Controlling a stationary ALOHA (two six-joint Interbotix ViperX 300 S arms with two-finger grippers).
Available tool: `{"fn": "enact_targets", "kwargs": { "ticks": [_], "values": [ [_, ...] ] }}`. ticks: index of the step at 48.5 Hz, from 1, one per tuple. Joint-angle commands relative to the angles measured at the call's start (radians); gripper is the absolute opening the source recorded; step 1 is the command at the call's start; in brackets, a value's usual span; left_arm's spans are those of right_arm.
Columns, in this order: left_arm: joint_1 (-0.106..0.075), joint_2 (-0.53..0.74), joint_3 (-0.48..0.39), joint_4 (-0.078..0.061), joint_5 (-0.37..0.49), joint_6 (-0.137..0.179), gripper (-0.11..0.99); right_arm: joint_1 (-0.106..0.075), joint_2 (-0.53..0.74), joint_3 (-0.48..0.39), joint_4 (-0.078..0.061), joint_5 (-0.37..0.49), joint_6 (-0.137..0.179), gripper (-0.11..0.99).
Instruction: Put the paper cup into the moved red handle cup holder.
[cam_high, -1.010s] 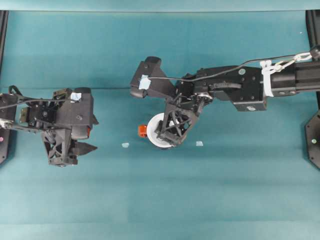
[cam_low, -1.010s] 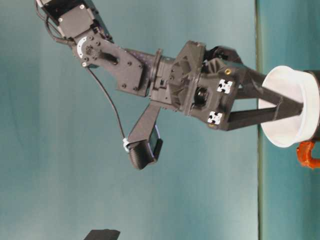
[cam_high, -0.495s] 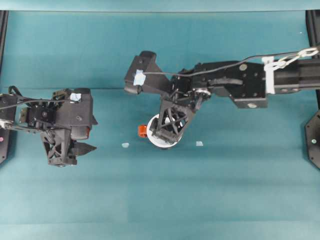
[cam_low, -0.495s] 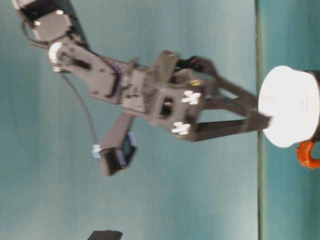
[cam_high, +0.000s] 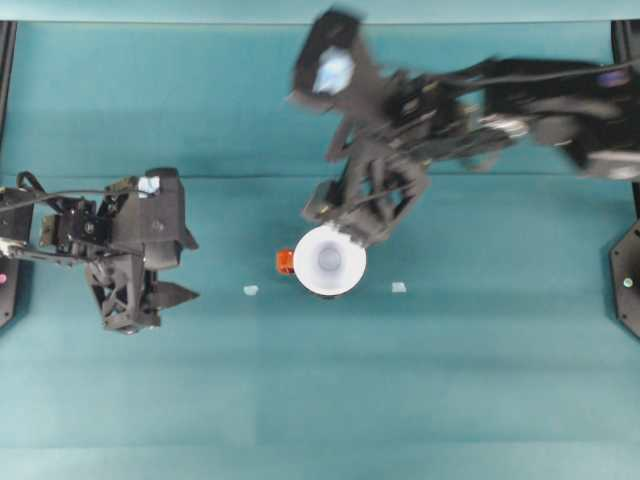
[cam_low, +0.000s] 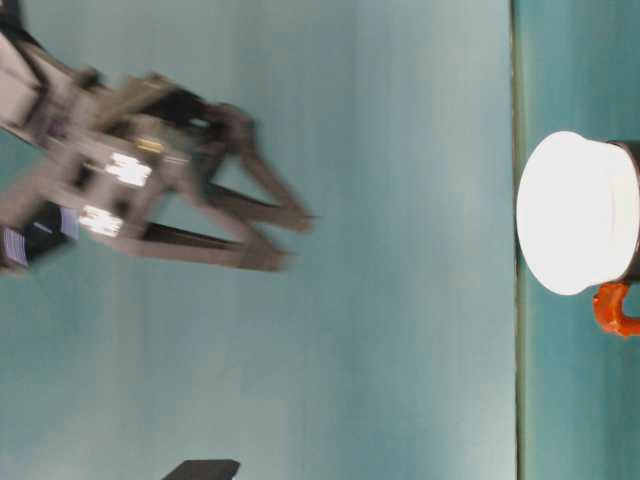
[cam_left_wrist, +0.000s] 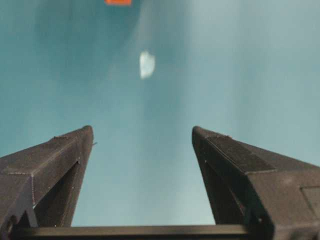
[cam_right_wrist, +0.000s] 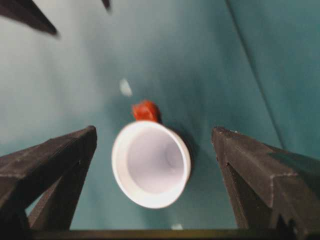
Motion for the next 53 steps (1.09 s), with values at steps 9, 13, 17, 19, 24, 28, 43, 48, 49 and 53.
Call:
{"fn": "enact_targets", "kwargs": {
  "ticks": [9, 13, 17, 19, 24, 28, 43, 48, 49, 53],
  "values": [
    [-0.002, -0.008, -0.009, 0.003, -0.031, -0.002, 0.85, 0.026, -0.132, 0.107, -0.002, -0.163, -0.086, 0.74],
    [-0.002, -0.009, -0.008, 0.003, -0.031, -0.002, 0.85, 0.028, -0.175, 0.179, -0.002, -0.235, -0.107, 0.74],
    [-0.002, -0.009, -0.009, 0.003, -0.031, -0.002, 0.85, 0.028, -0.219, 0.236, -0.002, -0.299, -0.115, 0.74],
    [-0.002, -0.008, -0.009, 0.003, -0.031, -0.002, 0.85, 0.028, -0.242, 0.258, -0.002, -0.330, -0.114, 0.74],
    [-0.002, -0.008, -0.008, 0.003, -0.031, -0.002, 0.85, 0.026, -0.295, 0.301, -0.002, -0.380, -0.109, 0.74],
    [0.000, -0.008, -0.008, 0.003, -0.031, -0.002, 0.85, 0.026, -0.325, 0.325, -0.002, -0.388, -0.109, 0.74],
    [0.002, -0.008, -0.008, 0.003, -0.028, -0.002, 0.85, 0.029, -0.380, 0.414, -0.002, -0.388, -0.115, 0.73],
    [0.002, -0.008, -0.008, 0.003, -0.031, 0.000, 0.85, 0.028, -0.388, 0.440, -0.002, -0.390, -0.114, 0.73],
    [0.002, -0.009, -0.008, 0.003, -0.032, -0.002, 0.85, 0.028, -0.388, 0.443, -0.002, -0.390, -0.114, 0.73],
    [0.002, -0.009, -0.008, 0.003, -0.034, -0.002, 0.85, 0.029, -0.391, 0.456, -0.002, -0.393, -0.114, 0.73]
  ]
}}
